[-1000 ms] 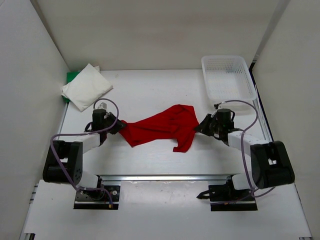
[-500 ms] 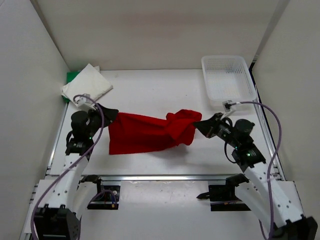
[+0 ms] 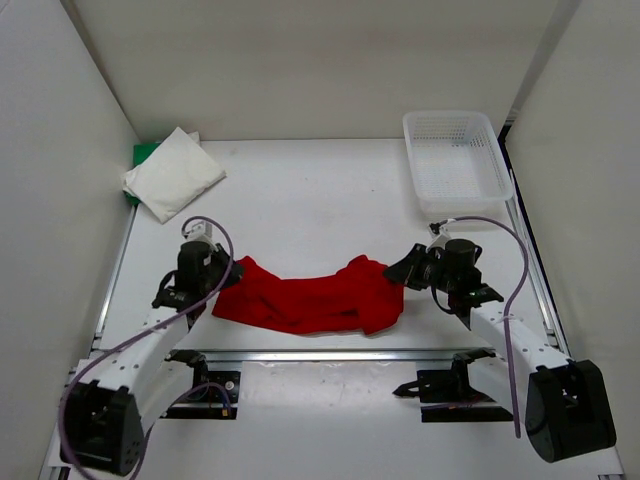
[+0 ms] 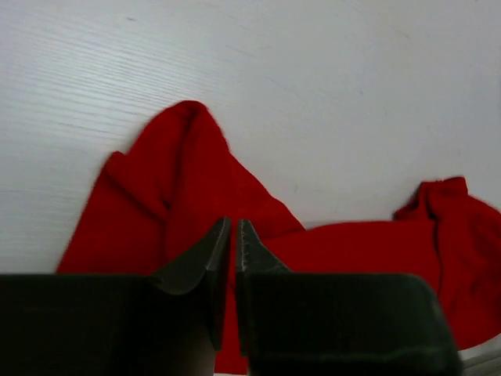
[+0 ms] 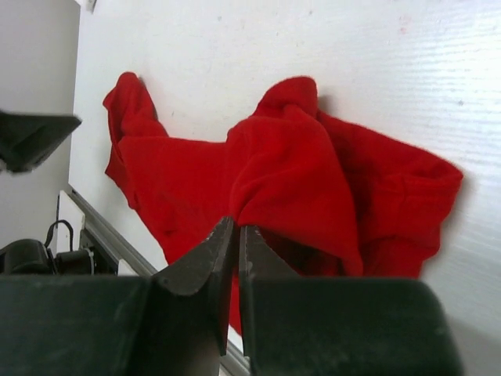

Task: Fold and stack the t-shirts
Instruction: Flatten out the tshirt

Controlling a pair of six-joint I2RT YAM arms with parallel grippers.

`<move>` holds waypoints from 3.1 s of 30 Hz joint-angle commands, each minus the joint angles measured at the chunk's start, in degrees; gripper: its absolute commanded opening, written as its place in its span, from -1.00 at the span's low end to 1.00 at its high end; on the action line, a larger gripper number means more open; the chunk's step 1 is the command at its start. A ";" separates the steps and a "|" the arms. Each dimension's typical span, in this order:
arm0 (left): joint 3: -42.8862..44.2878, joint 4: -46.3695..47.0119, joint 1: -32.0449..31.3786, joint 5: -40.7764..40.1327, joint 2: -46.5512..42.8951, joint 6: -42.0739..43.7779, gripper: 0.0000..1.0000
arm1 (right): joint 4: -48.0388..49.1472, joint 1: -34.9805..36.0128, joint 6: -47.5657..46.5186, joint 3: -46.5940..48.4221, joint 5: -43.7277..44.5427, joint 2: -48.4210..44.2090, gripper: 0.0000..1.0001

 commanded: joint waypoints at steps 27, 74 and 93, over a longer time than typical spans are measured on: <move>-5.10 0.58 -16.94 -13.29 5.08 -0.77 -0.61 | 10.52 -0.40 0.36 0.27 -1.10 4.62 -1.00; -1.98 4.16 -2.96 -3.81 4.03 -4.45 0.96 | 5.52 -7.79 1.34 14.78 2.42 17.98 -1.00; -13.09 6.03 -8.93 -6.86 1.48 -12.89 -0.20 | 10.69 -6.03 3.00 11.96 1.54 17.97 -1.00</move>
